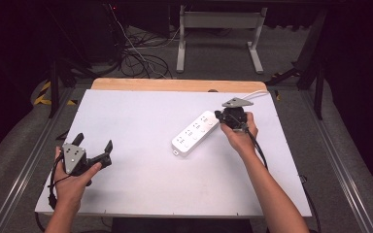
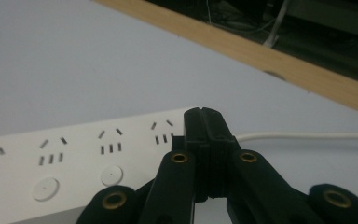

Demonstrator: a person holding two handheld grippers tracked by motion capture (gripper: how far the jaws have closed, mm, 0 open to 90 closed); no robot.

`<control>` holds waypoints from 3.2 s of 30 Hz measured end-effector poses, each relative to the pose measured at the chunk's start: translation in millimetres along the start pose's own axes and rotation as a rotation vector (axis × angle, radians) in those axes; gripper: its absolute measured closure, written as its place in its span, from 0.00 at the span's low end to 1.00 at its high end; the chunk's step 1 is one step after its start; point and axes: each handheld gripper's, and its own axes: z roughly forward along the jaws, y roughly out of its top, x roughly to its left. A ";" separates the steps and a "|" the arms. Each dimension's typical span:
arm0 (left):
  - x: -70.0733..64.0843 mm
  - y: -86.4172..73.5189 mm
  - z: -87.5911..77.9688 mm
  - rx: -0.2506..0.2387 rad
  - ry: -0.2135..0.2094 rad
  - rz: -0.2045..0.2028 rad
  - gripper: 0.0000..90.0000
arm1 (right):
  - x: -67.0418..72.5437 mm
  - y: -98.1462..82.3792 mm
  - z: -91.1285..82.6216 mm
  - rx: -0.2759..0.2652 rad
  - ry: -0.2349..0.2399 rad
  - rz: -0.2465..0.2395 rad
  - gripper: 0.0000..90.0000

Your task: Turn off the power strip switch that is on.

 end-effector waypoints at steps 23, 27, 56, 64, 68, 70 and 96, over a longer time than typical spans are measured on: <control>-12.6 6.5 13.3 -0.013 -0.060 0.011 0.05 | -10.7 -77.2 -147.7 -0.369 -0.018 0.061 1.00; -10.9 5.6 11.4 -0.013 -0.050 0.004 0.05 | -5.9 -83.5 -159.4 -0.414 0.001 0.055 1.00; -5.8 3.1 5.3 -0.006 -0.028 -0.008 0.05 | -11.4 -80.5 -142.9 -0.442 -0.132 0.115 0.15; -5.1 2.9 4.9 -0.009 -0.027 -0.013 0.05 | -11.1 -91.6 -143.1 -0.422 -0.135 0.106 0.06; -5.3 3.2 4.4 -0.008 -0.027 -0.011 0.05 | -13.8 -93.2 -145.7 -0.431 -0.130 0.116 0.06; -5.7 3.2 4.6 -0.007 -0.027 -0.007 0.05 | -14.4 -93.7 -144.4 -0.424 -0.134 0.107 0.05; -0.7 0.6 -2.9 -0.004 -0.005 -0.011 0.05 | -11.9 -91.2 -132.8 -0.401 -0.090 0.076 0.07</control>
